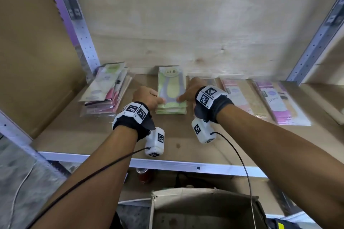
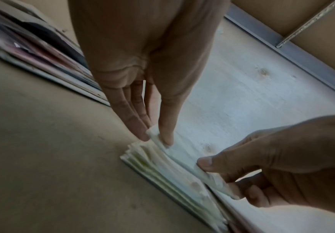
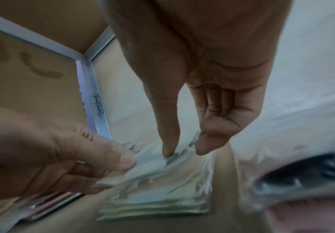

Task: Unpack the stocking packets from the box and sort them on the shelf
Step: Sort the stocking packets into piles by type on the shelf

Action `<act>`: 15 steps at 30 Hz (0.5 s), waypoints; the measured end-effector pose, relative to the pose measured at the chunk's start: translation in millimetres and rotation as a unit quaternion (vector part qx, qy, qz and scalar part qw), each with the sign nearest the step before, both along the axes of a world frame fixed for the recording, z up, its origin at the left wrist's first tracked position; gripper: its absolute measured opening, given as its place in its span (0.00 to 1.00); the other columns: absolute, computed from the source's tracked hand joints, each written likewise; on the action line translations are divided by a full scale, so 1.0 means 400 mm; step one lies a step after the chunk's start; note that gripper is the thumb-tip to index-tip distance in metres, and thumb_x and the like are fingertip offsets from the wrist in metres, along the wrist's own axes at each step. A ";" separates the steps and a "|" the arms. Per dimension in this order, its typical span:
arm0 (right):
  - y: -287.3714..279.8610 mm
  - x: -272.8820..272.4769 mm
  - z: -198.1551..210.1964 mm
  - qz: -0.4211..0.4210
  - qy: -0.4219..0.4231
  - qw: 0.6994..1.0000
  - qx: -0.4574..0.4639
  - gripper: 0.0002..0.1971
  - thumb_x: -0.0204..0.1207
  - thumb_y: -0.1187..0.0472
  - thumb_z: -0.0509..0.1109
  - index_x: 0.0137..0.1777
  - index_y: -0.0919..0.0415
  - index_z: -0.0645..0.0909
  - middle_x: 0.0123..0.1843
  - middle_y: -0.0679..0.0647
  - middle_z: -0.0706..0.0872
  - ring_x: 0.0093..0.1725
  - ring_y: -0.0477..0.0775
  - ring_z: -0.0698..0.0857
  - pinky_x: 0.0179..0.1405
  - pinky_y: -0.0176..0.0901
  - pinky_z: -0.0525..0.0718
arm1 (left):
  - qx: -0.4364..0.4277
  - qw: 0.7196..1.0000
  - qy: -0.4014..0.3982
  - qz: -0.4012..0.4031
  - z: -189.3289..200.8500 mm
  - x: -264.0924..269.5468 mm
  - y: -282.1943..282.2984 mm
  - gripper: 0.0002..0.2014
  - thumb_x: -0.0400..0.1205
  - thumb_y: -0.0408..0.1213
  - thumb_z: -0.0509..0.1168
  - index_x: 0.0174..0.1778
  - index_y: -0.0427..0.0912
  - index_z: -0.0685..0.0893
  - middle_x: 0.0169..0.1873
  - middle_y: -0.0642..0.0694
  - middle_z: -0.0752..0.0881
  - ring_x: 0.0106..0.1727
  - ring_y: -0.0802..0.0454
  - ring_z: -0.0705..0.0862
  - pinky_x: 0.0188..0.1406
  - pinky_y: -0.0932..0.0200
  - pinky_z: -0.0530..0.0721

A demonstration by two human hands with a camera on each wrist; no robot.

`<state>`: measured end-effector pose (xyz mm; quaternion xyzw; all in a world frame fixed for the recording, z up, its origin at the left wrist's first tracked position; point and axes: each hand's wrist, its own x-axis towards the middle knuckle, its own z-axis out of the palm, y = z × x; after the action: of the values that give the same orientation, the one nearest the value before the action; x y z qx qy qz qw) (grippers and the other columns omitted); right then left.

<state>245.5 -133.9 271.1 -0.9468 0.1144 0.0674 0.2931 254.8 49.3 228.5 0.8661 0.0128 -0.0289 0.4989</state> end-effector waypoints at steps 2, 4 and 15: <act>0.013 0.003 -0.003 -0.002 0.000 0.999 -0.034 0.28 0.58 0.50 0.88 0.47 0.62 0.75 0.38 0.52 0.80 0.34 0.50 0.79 0.22 0.39 0.71 | 0.018 1.000 -0.004 0.000 0.002 -0.005 0.000 0.14 0.67 0.33 0.84 0.39 0.28 0.90 0.35 0.39 0.87 0.39 0.42 0.87 0.52 0.37 0.90; 0.024 0.004 -0.008 0.006 0.002 0.997 -0.081 0.30 0.57 0.48 0.88 0.48 0.62 0.75 0.41 0.53 0.81 0.39 0.52 0.81 0.28 0.40 0.75 | 0.035 0.999 -0.009 0.000 0.004 -0.011 -0.004 0.13 0.67 0.33 0.84 0.42 0.33 0.90 0.39 0.39 0.88 0.43 0.41 0.89 0.55 0.38 0.90; 0.035 0.034 -0.047 0.025 -0.004 0.989 -0.146 0.31 0.56 0.45 0.88 0.43 0.62 0.72 0.41 0.52 0.76 0.35 0.51 0.75 0.22 0.40 0.66 | 0.114 0.993 -0.017 -0.002 0.003 -0.014 -0.017 0.12 0.69 0.37 0.83 0.44 0.36 0.93 0.36 0.45 0.84 0.38 0.50 0.78 0.52 0.50 0.87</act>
<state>259.3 -119.7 252.2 -0.9823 0.0984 0.0537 0.1501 249.2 42.6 229.8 0.9176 0.0054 -0.0138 0.3972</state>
